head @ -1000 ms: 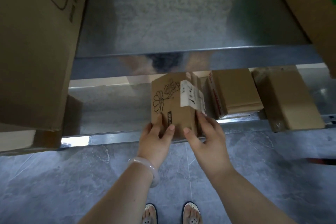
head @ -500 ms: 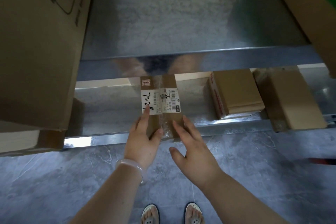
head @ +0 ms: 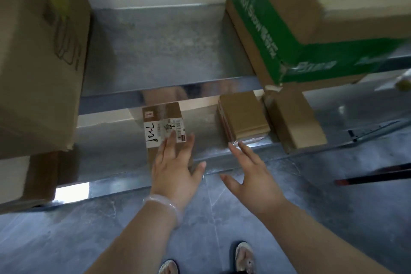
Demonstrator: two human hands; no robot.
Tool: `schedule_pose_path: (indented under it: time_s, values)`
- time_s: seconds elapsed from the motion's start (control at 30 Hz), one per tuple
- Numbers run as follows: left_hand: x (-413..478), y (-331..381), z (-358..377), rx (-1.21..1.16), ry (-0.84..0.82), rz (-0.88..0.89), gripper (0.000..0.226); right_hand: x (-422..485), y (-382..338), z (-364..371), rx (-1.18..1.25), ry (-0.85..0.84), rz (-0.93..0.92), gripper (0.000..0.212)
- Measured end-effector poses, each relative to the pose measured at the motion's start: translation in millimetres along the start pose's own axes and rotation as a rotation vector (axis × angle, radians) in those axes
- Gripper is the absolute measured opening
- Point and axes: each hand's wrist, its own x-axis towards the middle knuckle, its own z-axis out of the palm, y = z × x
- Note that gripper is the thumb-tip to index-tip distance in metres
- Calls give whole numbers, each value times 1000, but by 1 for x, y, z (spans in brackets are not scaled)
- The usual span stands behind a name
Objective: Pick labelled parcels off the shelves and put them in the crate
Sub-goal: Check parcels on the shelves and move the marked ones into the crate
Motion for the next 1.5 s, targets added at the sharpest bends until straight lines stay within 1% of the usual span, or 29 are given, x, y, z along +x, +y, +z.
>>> schedule_pose_path:
  time_s: [0.17, 0.37, 0.47, 0.57, 0.67, 0.77, 0.87, 1.0, 1.07, 1.13, 1.23, 1.3, 1.37, 1.4, 1.43, 1.47, 1.5]
  values:
    - [-2, 52, 24, -43, -87, 57, 68, 4, 36, -32, -22, -2, 24, 73]
    - [23, 99, 71, -14, -234, -9, 69, 4, 112, -86, 39, 31, 120, 73]
    - [50, 125, 91, -44, -219, -59, 70, 14, 150, -107, 53, 28, 157, 73]
    - [71, 138, 112, -102, -197, -135, 74, 39, 168, -109, 57, -15, 124, 72]
    - [85, 140, 125, -147, -134, -195, 75, 66, 173, -103, 103, -102, 65, 68]
    - [101, 134, 130, -96, -59, -205, 74, 94, 177, -101, 162, -157, 30, 64]
    - [112, 133, 137, -137, -59, -264, 74, 120, 175, -96, 234, -222, 33, 66]
    - [120, 130, 144, -167, -22, -294, 73, 134, 162, -81, 351, -314, 86, 71]
    - [123, 130, 143, -202, 3, -337, 70, 128, 159, -77, 409, -268, 95, 67]
    - [123, 136, 142, -276, 21, -376, 69, 118, 157, -77, 459, -174, 67, 62]
    - [120, 151, 141, -448, -4, -437, 76, 108, 155, -79, 472, -40, 5, 57]
    - [120, 156, 143, -539, -46, -468, 95, 105, 153, -81, 388, -3, -70, 57]
    - [122, 159, 146, -604, -85, -500, 120, 104, 153, -83, 346, -22, -117, 56]
    - [123, 159, 146, -638, -97, -514, 125, 104, 155, -83, 363, -39, -122, 55]
    - [123, 158, 147, -674, -101, -535, 124, 104, 157, -83, 396, -53, -119, 54]
    - [122, 157, 148, -716, -104, -545, 115, 105, 160, -84, 432, -57, -107, 53]
    - [122, 154, 149, -738, -109, -540, 98, 106, 162, -84, 461, -49, -87, 52]
